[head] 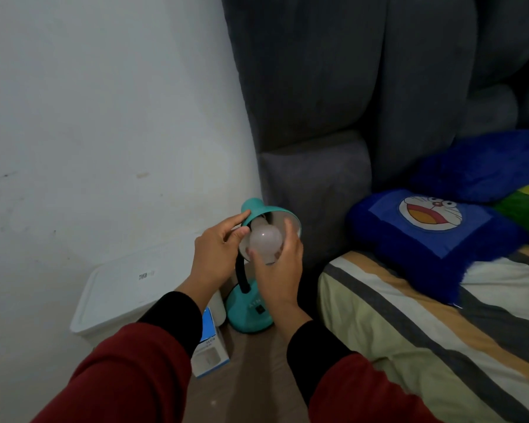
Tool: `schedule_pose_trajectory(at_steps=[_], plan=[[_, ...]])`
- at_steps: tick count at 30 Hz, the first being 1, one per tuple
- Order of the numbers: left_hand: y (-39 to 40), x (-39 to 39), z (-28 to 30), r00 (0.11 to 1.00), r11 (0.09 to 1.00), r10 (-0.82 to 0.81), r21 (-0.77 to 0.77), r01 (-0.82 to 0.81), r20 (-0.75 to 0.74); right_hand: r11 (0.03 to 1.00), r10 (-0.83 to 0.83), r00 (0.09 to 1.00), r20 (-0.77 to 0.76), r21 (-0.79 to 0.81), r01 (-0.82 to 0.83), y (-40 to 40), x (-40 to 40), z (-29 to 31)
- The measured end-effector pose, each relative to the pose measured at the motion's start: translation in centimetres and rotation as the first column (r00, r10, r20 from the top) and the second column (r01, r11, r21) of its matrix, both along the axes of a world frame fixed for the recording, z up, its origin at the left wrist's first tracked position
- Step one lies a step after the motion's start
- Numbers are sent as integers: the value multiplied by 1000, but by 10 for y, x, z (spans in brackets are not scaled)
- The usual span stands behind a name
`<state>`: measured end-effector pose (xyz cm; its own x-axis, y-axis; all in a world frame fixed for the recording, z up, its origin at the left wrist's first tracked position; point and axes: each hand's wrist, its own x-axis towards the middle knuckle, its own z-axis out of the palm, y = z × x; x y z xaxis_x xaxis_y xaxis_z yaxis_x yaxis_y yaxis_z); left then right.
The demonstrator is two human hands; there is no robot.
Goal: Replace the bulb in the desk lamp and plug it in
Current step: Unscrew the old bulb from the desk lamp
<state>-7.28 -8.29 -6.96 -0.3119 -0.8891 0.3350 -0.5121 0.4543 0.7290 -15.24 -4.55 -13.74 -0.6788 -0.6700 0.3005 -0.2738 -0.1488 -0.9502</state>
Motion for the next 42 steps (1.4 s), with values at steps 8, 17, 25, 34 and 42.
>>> schedule_pose_trajectory(at_steps=[8,17,25,34,42], plan=[[2,1,0,1000,1000,8,14,-8,-28,999,-29,995,94,48,25,-3,1,10],[2,-2,2,999,999,27,22,-26,-30,996,-53,996,69,79,47,-4,2,12],[3,-2,1,999,999,23,28,-23,-27,998,-35,991,132,62,27,-3,5,13],[4,-2,4,999,998,24,50,-22,-35,997,-38,987,154,66,28,-4,6,13],[2,-2,4,1000,998,25,51,-24,-15,997,-52,980,193,62,40,-6,5,11]])
